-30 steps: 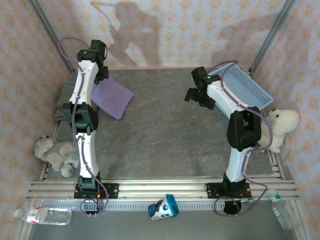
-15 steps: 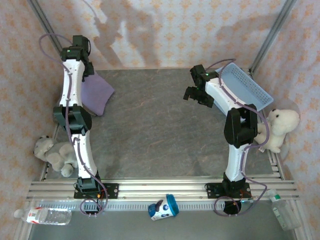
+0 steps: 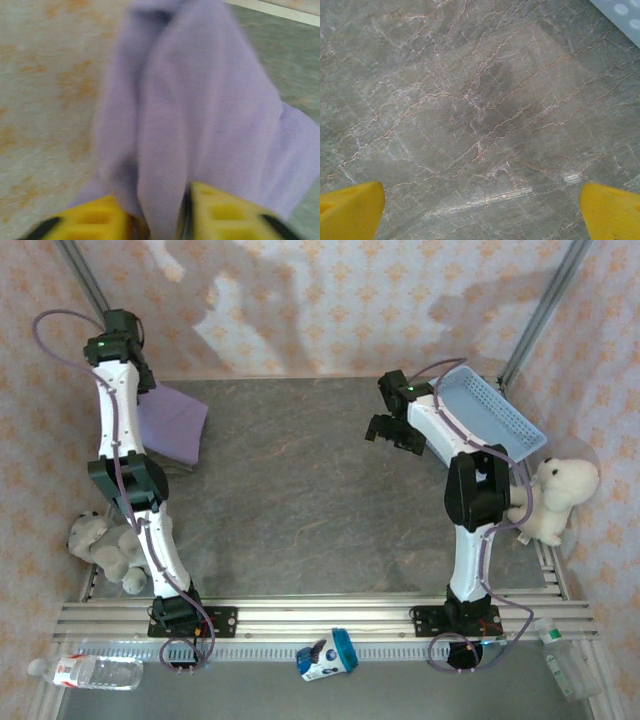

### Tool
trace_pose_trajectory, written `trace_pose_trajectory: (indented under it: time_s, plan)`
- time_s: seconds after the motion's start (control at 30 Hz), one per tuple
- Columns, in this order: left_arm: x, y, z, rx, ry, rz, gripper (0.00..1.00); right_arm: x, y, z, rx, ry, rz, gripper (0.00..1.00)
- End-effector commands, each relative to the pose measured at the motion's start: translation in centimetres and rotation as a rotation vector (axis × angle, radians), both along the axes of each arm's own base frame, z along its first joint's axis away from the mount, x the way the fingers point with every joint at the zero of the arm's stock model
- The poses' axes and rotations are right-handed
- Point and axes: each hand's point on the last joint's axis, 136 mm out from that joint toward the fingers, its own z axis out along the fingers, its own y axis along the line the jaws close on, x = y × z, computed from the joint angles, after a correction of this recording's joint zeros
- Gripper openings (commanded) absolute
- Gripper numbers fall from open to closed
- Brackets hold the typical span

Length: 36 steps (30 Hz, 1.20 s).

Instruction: Fold and stack the mixed laundry pile

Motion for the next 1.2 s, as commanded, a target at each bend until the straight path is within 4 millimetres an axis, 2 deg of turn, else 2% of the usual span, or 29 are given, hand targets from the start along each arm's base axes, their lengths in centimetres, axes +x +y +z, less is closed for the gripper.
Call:
trace_pose_trajectory:
  time_s: [0.0,0.03,0.07,0.23,0.37,0.4,0.53,0.67,0.8,0.87,0.93,1.03,1.1,1.17]
  plan:
    - [-1.6,4.2,-2.1,0.051,0.058,0.145,0.83,0.3,-0.5,0.4,-0.019,0.004,0.009,0.99]
    - [-2.0,4.6,-2.5,0.042,0.064,0.168,0.94,0.3,-0.5,0.5,-0.021,0.005,0.011,0.99]
    - [-2.3,4.7,-2.8,0.031,0.066,0.185,1.00,0.2,-0.6,0.5,-0.025,0.005,0.015,0.99]
    - [-2.4,3.4,-2.1,-0.032,0.004,0.182,1.00,-0.4,-1.4,0.4,0.008,-0.003,-0.011,0.99]
    - [-2.1,0.5,-2.1,-0.132,-0.092,0.126,1.00,-1.0,-3.2,0.3,0.030,-0.026,-0.048,0.99]
    - [-2.2,-0.5,-1.7,-0.152,-0.124,0.109,1.00,-1.0,-3.9,0.5,0.027,-0.044,-0.050,0.99]
    - [-3.1,-4.2,-2.7,-0.208,-0.170,0.056,1.00,-1.1,-7.0,2.1,-0.064,-0.145,-0.017,0.99]
    - [-4.5,-8.2,-6.3,-0.238,-0.161,-0.004,1.00,-1.3,-10.0,2.0,-0.225,-0.236,0.083,0.99]
    - [-5.9,-12.6,-10.4,-0.229,-0.146,-0.093,1.00,-1.6,-11.1,0.5,-0.308,-0.369,0.171,0.99]
    - [-6.2,-14.2,-12.0,-0.171,-0.163,-0.157,1.00,-2.0,-11.8,-0.6,-0.349,-0.407,0.191,0.99]
    - [-6.4,-15.7,-12.7,-0.074,-0.213,-0.221,1.00,-2.1,-13.0,-1.5,-0.352,-0.440,0.154,0.99]
    - [-6.4,-16.8,-13.4,-0.007,-0.319,-0.260,1.00,-1.6,-14.7,-2.3,-0.305,-0.530,0.082,0.99]
    - [-6.3,-16.8,-13.7,0.046,-0.371,-0.268,1.00,-1.3,-15.8,-2.4,-0.320,-0.578,0.018,1.00]
    - [-6.6,-16.2,-13.6,0.138,-0.390,-0.255,1.00,-1.0,-16.2,-2.5,-0.278,-0.627,-0.032,1.00]
